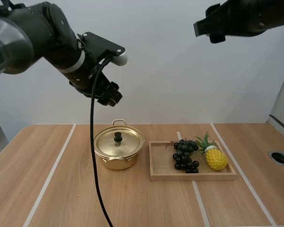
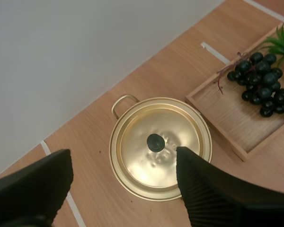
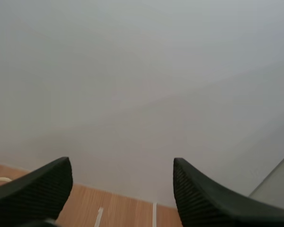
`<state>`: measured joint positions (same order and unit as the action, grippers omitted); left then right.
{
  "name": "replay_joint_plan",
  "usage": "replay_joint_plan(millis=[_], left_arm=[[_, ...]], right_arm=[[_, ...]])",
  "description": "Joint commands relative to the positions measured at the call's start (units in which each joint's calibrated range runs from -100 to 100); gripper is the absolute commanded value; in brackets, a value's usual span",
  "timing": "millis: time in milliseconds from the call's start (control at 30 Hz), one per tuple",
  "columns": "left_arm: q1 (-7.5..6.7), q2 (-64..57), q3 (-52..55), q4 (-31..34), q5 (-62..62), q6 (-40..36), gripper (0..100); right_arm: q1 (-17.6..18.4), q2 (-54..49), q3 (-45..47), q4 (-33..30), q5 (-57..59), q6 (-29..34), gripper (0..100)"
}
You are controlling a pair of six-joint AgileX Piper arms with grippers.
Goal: Open the pot, put the grape inside, and close it
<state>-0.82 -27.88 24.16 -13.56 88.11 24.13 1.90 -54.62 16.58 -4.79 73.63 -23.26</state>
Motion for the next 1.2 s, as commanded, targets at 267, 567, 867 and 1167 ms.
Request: replay_joint_plan(millis=[267, 567, 867, 1167], left_arm=[[-0.02, 12.41, 0.36, -2.62, 3.24, 7.97, 100], [-0.02, 19.68, 0.36, -2.51, 2.65, 11.89, 100], [-0.39, 23.30, 0.22, -2.22, 0.17, 13.80, 100], [-2.76, 24.27, 0.22, -0.48, -2.27, 13.90, 100]], right_arm=[[0.09, 6.48, -0.22, 0.68, 11.70, -0.60, 100], [-2.39, 6.49, -0.22, 6.80, 16.34, -0.60, 100], [-2.39, 6.49, -0.22, 7.71, 11.97, -0.60, 100], [-2.39, 8.29, -0.22, 9.21, 26.03, -9.02, 100]])
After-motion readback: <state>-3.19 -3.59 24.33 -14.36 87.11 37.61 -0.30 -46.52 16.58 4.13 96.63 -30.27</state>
